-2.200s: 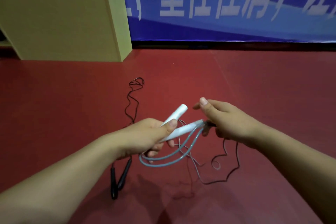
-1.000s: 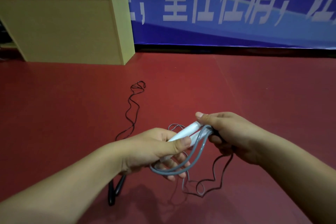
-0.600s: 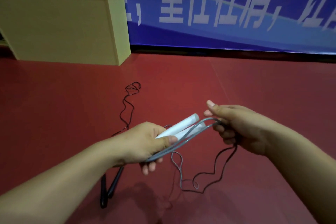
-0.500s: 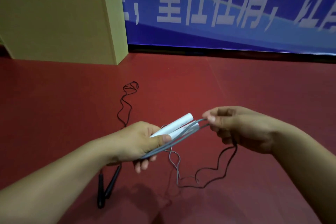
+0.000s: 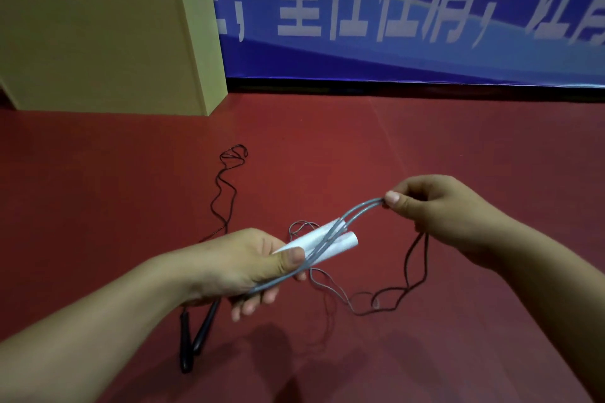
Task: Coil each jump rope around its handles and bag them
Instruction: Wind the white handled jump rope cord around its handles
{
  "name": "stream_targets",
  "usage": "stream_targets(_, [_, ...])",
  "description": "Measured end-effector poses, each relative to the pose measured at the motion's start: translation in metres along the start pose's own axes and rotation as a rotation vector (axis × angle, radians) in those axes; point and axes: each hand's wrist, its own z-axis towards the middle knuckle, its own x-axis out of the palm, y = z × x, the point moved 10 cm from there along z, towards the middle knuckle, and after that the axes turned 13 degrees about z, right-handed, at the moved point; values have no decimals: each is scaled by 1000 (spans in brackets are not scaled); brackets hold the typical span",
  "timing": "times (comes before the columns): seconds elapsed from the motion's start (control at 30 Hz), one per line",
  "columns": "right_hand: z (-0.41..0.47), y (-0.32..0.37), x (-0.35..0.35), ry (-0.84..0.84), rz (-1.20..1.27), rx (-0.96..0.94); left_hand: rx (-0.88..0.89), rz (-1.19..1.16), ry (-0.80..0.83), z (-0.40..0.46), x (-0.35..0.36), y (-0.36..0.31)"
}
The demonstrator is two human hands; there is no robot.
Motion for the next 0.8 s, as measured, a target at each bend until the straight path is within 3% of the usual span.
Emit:
stream_targets(0.13, [0,6,0,-64,108,-60,21,24,120,-3,13,-2])
stream_targets(0.3, [1,-17,7,-88,-21,32,104,-23,127,-3,17,-10])
stream_targets(0.47, [-5,-49,39,59,187,279,139,-95,-71,1,-2,-13])
stream_targets(0.8, [-7,-25,80,167,330,237,84,-124,-628,-5,-61,-1])
